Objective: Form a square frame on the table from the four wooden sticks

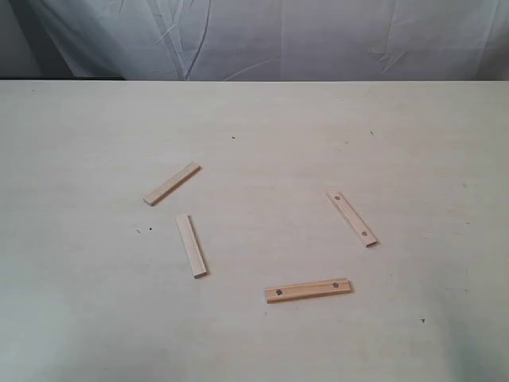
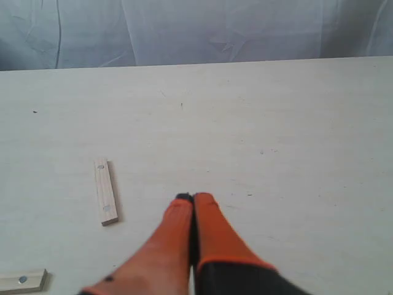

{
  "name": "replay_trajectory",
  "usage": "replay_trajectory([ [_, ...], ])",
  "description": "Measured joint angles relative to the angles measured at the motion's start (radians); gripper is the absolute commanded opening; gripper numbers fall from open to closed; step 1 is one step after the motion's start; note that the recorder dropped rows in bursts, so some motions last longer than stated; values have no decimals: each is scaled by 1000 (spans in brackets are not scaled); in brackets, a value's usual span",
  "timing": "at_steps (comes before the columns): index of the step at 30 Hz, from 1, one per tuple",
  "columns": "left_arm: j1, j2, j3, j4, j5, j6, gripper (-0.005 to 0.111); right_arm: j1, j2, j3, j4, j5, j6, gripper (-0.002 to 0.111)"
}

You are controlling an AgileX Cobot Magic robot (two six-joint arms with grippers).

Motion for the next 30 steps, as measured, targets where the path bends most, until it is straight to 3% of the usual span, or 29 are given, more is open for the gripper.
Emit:
replay_trajectory([
  [24,0,0,0,0,0,0,0,0,0,0,2,-2,0,-1],
  [30,0,0,0,0,0,0,0,0,0,0,39,-117,0,-1],
])
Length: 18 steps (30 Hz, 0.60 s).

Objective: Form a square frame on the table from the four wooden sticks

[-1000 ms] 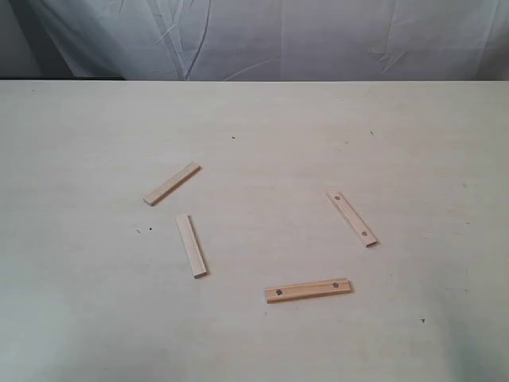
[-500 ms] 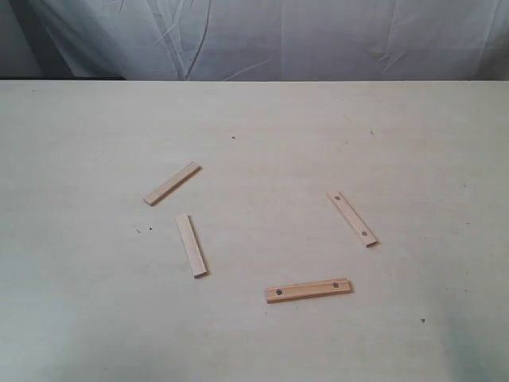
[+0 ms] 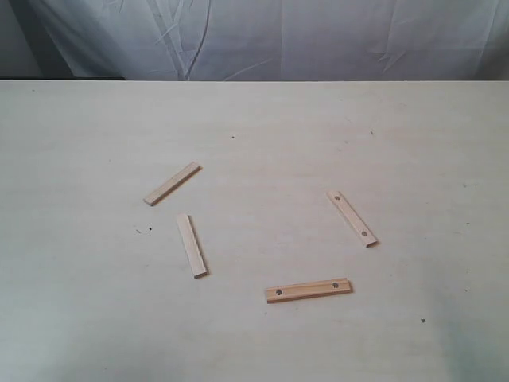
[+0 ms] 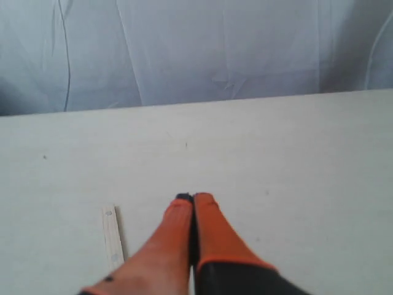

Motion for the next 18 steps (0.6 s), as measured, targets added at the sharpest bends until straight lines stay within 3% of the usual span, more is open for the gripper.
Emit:
replay_trajectory([
  [11,0,0,0,0,0,0,0,0,0,0,9,-226,0,-1],
  [18,0,0,0,0,0,0,0,0,0,0,9,-277,0,-1],
])
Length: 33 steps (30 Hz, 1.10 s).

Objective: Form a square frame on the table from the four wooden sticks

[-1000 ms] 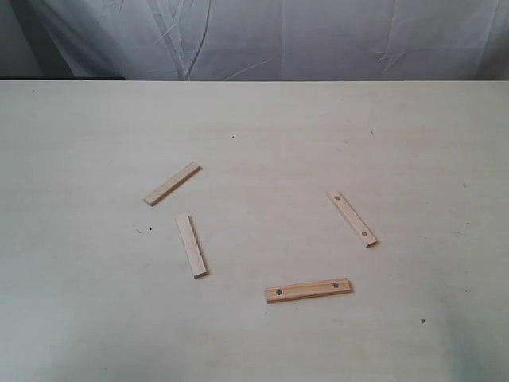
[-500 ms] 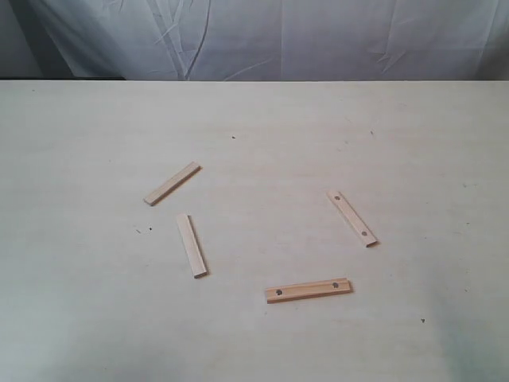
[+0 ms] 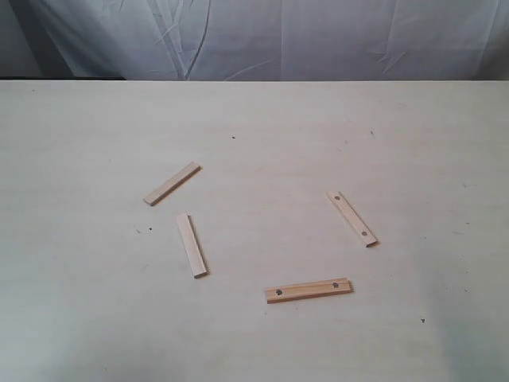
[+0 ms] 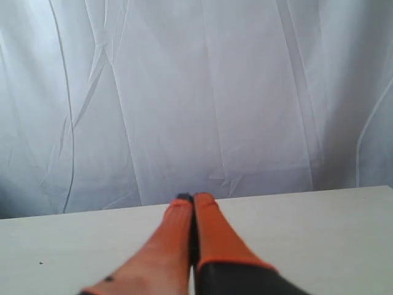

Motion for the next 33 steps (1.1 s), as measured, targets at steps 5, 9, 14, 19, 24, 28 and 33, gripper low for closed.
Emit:
replay_trajectory([
  [5,0,0,0,0,0,0,0,0,0,0,0,0,0,-1],
  [9,0,0,0,0,0,0,0,0,7,-28,0,43,0,-1],
  [14,0,0,0,0,0,0,0,0,162,-181,0,186,0,-1],
  [19,0,0,0,0,0,0,0,0,401,-384,7,408,0,-1],
  [24,0,0,0,0,0,0,0,0,697,-563,102,580,0,-1],
  [28,0,0,0,0,0,0,0,0,862,-614,135,534,0,-1],
  [33,0,0,0,0,0,0,0,0,1047,-626,151,492,-37,-1],
])
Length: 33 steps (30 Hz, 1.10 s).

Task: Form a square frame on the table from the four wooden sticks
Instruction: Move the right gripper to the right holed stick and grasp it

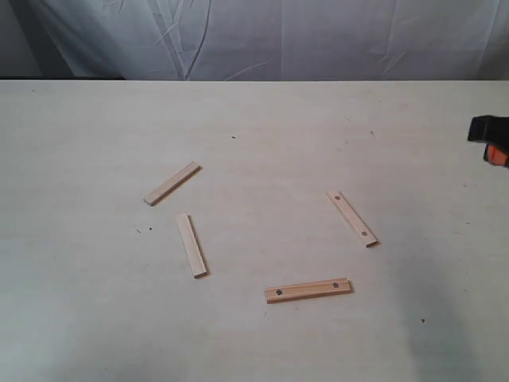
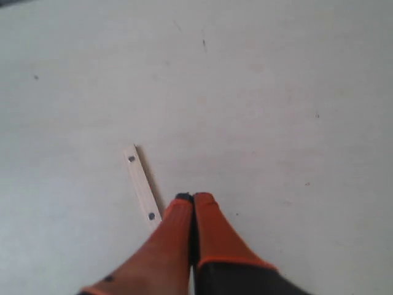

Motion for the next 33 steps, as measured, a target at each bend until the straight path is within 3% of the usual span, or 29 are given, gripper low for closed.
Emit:
replay_trajectory([
  [5,0,0,0,0,0,0,0,39,226,-82,2,72,-74,-1],
  [13,0,0,0,0,0,0,0,208,528,-318,-41,167,-98,-1],
  [15,0,0,0,0,0,0,0,248,591,-375,-66,188,-101,6],
  [18,0,0,0,0,0,0,0,300,684,-464,-123,235,-99,41],
  [19,0,0,0,0,0,0,0,313,724,-496,-134,249,-97,44],
  [33,0,0,0,0,0,0,0,320,940,-529,-234,162,-79,45],
])
